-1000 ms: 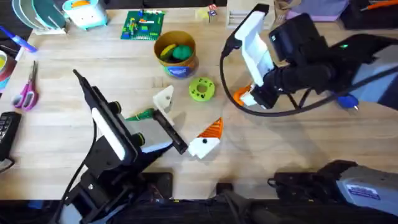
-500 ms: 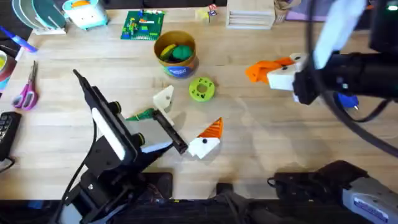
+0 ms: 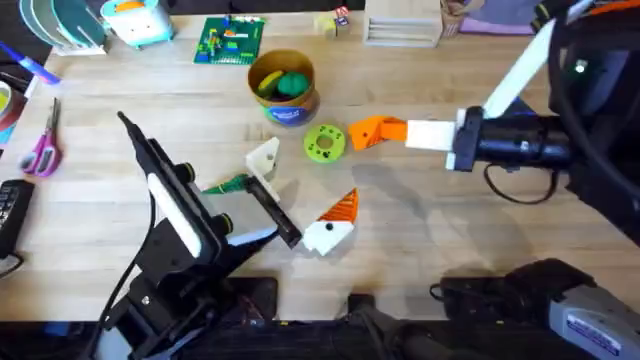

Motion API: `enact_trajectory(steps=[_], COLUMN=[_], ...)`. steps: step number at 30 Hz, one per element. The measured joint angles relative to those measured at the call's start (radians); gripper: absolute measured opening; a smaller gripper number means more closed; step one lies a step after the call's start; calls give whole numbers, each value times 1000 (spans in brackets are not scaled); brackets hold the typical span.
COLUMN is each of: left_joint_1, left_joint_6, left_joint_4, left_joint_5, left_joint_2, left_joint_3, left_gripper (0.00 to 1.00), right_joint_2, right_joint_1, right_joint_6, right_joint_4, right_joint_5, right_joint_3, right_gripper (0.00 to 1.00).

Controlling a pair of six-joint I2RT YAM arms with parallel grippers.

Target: Pick up the gripper from the table and insert it into the empty holder that is missing its gripper. Then pick up a screw, insert it into the mounting hole, and use the screwdriver to tighten it. Finally, clean up the table by picking up the vegetable and placing it into the bucket.

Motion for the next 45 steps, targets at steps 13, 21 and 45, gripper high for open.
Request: enact_trajectory(steps=[13, 21, 45], left_joint_1=[0, 0, 0], left_joint_6=[0, 0, -19], left_joint_4=[0, 0, 5], left_joint_5=[0, 0, 38], left_joint_2=[0, 0, 0], left_joint_3=[0, 0, 0], left_gripper=[993, 993, 992], right_joint_2=[357, 473, 581], right_joint_1=[64, 99, 162], right_joint_6=[319, 461, 677], right_joint_4=[324, 577, 787], right_joint_5=[-336, -430, -440], right_joint_3=[0, -2, -2], right_gripper=[8, 8, 8])
